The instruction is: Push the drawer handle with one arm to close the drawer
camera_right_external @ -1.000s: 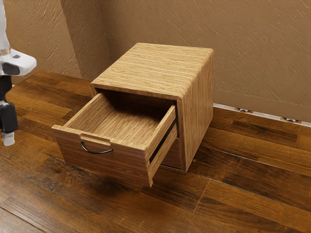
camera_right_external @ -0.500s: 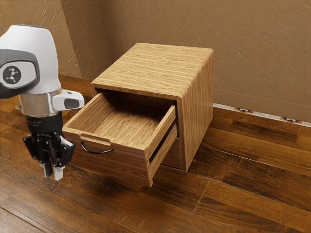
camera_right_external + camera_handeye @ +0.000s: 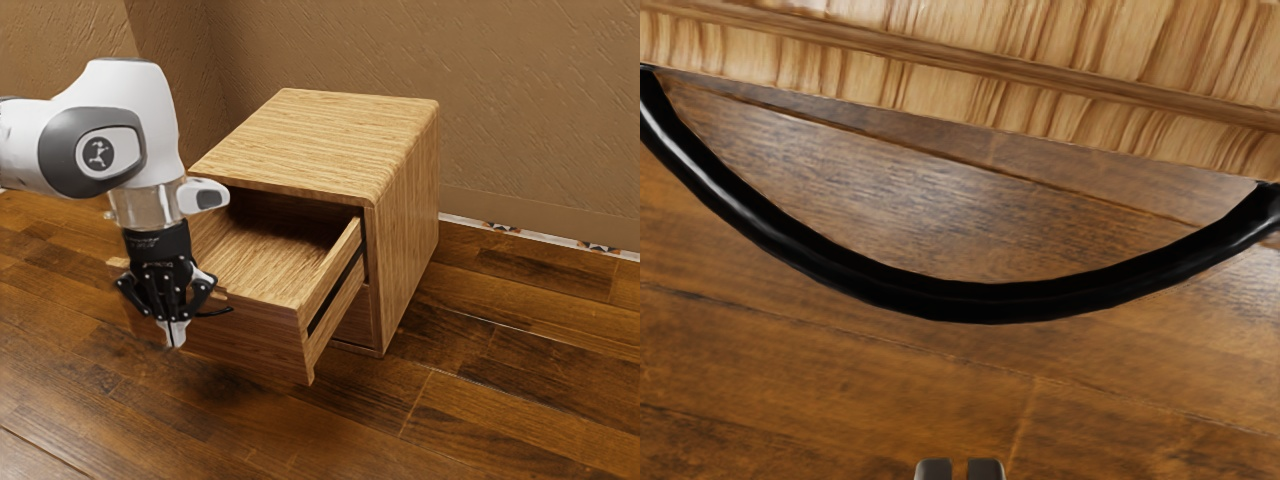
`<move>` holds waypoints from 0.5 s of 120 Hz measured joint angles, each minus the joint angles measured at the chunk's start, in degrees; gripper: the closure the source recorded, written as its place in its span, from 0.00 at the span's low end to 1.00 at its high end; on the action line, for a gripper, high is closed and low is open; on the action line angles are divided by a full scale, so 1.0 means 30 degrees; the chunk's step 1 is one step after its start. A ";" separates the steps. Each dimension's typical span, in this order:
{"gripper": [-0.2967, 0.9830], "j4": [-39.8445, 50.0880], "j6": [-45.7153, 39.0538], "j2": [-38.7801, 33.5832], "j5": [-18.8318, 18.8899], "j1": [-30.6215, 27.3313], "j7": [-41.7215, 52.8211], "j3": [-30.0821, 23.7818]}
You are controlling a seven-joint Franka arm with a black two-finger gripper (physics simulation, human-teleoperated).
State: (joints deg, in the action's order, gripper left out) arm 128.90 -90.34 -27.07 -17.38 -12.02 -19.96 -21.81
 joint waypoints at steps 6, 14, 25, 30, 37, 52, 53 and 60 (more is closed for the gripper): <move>0.84 -0.0074 -0.0197 0.0017 0.0024 -0.0014 0.0020 -0.0157; 0.84 -0.0117 -0.0464 0.0041 0.0110 -0.0029 0.0166 -0.0255; 0.84 -0.0287 -0.0771 0.0240 0.0515 -0.0040 0.0496 -0.0307; 0.84 -0.0348 -0.0888 0.0322 0.0669 -0.0075 0.0684 -0.0310; 0.84 -0.0580 -0.1059 0.0643 0.0994 -0.0074 0.0951 -0.0316; 0.85 -0.1090 -0.1387 0.1513 0.1381 -0.0066 0.1441 -0.0318; 0.85 -0.1116 -0.1407 0.1544 0.1396 -0.0066 0.1471 -0.0318; 0.85 -0.1311 -0.1524 0.1803 0.1485 -0.0079 0.1665 -0.0318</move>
State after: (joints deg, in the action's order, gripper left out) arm 124.97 -94.91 -21.66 -12.93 -12.26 -14.97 -22.77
